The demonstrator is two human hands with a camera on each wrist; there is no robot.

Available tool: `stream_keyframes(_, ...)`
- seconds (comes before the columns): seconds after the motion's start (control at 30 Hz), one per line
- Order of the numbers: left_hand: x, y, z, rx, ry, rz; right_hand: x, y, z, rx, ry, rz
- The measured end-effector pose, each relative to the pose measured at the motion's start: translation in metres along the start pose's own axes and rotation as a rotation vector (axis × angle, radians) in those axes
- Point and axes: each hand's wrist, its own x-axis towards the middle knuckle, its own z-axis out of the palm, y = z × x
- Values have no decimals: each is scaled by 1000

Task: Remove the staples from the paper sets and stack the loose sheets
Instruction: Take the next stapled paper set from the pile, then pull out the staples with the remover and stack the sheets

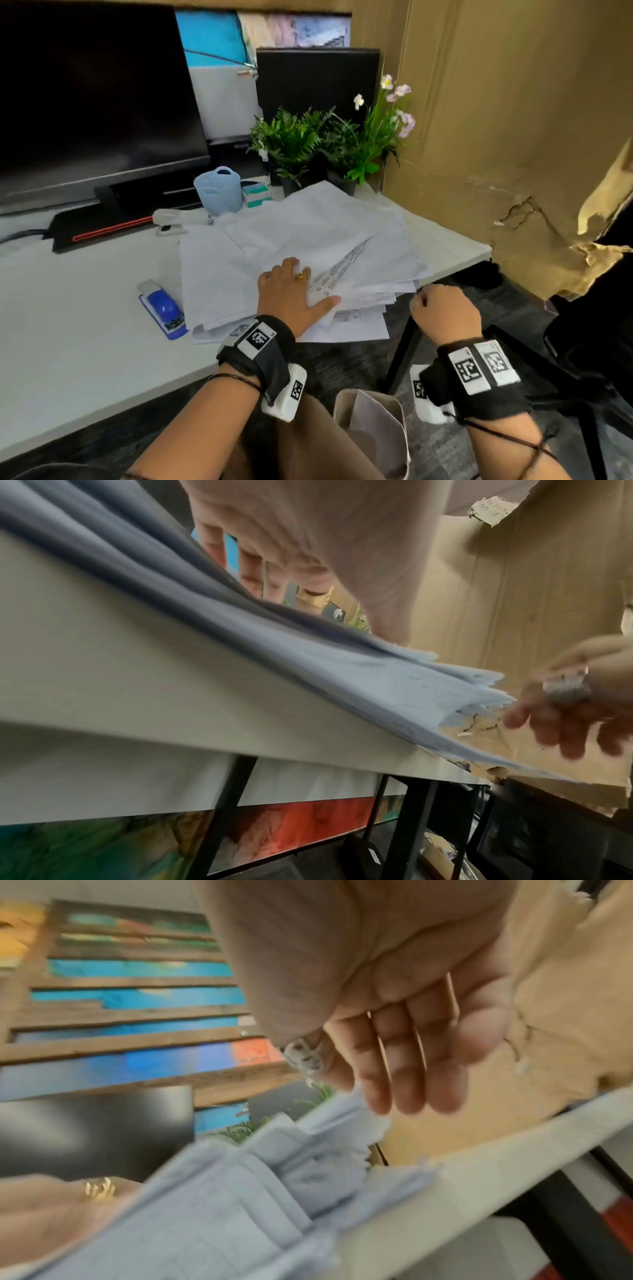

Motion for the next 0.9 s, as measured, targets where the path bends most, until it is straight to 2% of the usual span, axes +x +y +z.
stream_keyframes(0.1, 1, -7, -1, 8, -62, 15, -4, -25, -23, 68, 227, -27)
stream_keyframes(0.17, 0, -10, -2, -43, -118, 2, 2, -43, -25, 208, 328, -113)
stream_keyframes(0.2, 0, -11, -2, -92, -127, -14, 10, -51, -22, 259, 320, -165)
stream_keyframes(0.27, -1, -15, -3, -120, -88, -29, 29, -65, -9, 281, 194, -228)
stream_keyframes(0.37, -2, -23, -7, -42, -36, -7, 49, -81, 7, 149, -37, -215)
stream_keyframes(0.47, -3, -32, -11, -203, 24, 58, 58, -93, 10, 74, -119, -156)
stream_keyframes(0.53, -6, -37, -11, -281, 88, 65, 61, -98, 10, 104, -126, -91)
stream_keyframes(0.63, -12, -39, -10, -316, 165, 76, 63, -103, 8, 172, -52, 29)
stream_keyframes(0.73, -20, -42, -9, -362, 184, 194, 68, -106, 8, 278, -106, 101)
stream_keyframes(0.83, -26, -46, -11, -417, 128, 264, 73, -104, 6, 689, -98, 177)
stream_keyframes(0.9, -27, -53, -15, -552, -10, 223, 78, -100, 6, 764, -112, 220)
